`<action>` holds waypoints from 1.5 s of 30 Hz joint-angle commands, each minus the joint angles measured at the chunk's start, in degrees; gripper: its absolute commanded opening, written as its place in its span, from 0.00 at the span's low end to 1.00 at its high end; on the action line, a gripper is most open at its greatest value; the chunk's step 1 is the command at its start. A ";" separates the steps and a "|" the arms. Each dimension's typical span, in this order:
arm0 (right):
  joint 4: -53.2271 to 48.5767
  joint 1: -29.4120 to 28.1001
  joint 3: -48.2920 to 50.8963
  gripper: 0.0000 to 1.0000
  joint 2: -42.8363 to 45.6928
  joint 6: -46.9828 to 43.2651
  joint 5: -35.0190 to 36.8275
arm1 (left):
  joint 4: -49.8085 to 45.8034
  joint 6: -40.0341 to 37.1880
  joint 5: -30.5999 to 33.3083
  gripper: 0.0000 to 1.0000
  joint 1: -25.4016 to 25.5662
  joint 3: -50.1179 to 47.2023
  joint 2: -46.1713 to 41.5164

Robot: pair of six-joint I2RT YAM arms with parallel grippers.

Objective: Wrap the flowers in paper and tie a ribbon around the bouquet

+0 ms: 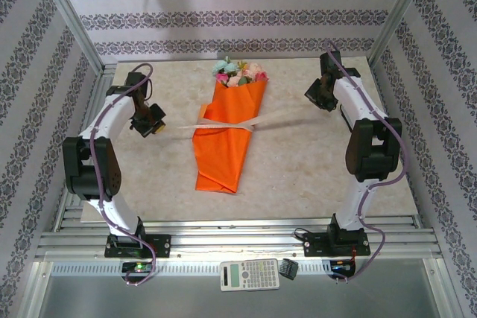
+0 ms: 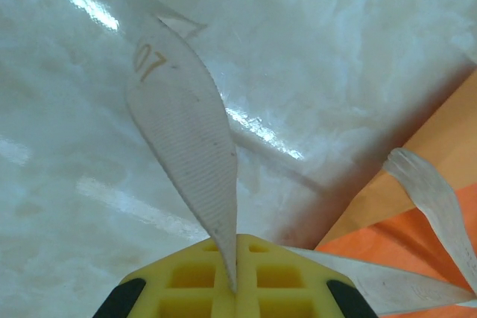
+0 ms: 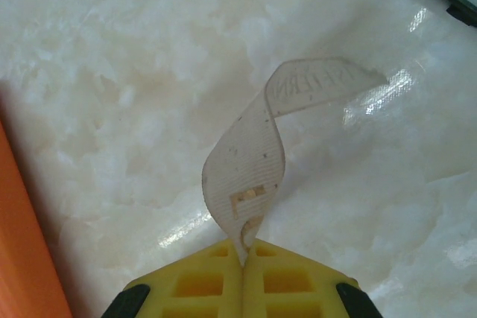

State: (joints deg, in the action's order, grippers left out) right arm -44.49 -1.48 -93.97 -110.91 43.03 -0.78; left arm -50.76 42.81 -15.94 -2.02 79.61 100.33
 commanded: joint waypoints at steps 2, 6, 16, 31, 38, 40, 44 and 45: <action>-2.13 0.15 0.06 0.00 -0.96 -1.45 1.07 | 3.36 3.01 -3.23 0.07 -0.69 -0.64 2.77; -2.78 -0.41 1.31 0.00 -1.75 -1.37 -0.39 | 2.94 3.45 -4.40 0.30 -0.57 0.16 4.71; -2.40 -0.54 4.38 0.00 -0.11 -1.60 -0.28 | 5.42 20.05 -2.08 0.49 7.99 -5.16 -6.57; -1.65 -0.55 6.42 0.00 -0.20 -2.38 -2.46 | 26.03 50.25 -3.41 0.53 13.01 -7.99 4.68; -1.80 -0.79 7.42 0.27 -0.12 -1.04 -3.55 | 26.21 49.85 -3.50 0.54 12.60 -7.33 8.70; -1.68 -1.35 8.88 0.38 1.49 0.18 -2.67 | 26.49 49.11 -5.00 0.50 12.51 -6.39 10.40; 2.29 -5.33 14.02 0.46 5.73 7.92 -5.88 | 27.19 48.19 -4.49 0.36 12.55 -7.08 9.89; 3.88 -6.86 15.22 0.46 6.18 11.31 -7.40 | 27.69 48.03 -4.78 0.33 12.53 -7.35 9.76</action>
State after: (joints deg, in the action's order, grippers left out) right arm -43.44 -4.49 -81.34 -108.16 46.44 -4.56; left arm -24.36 90.06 -20.21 10.87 71.92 110.56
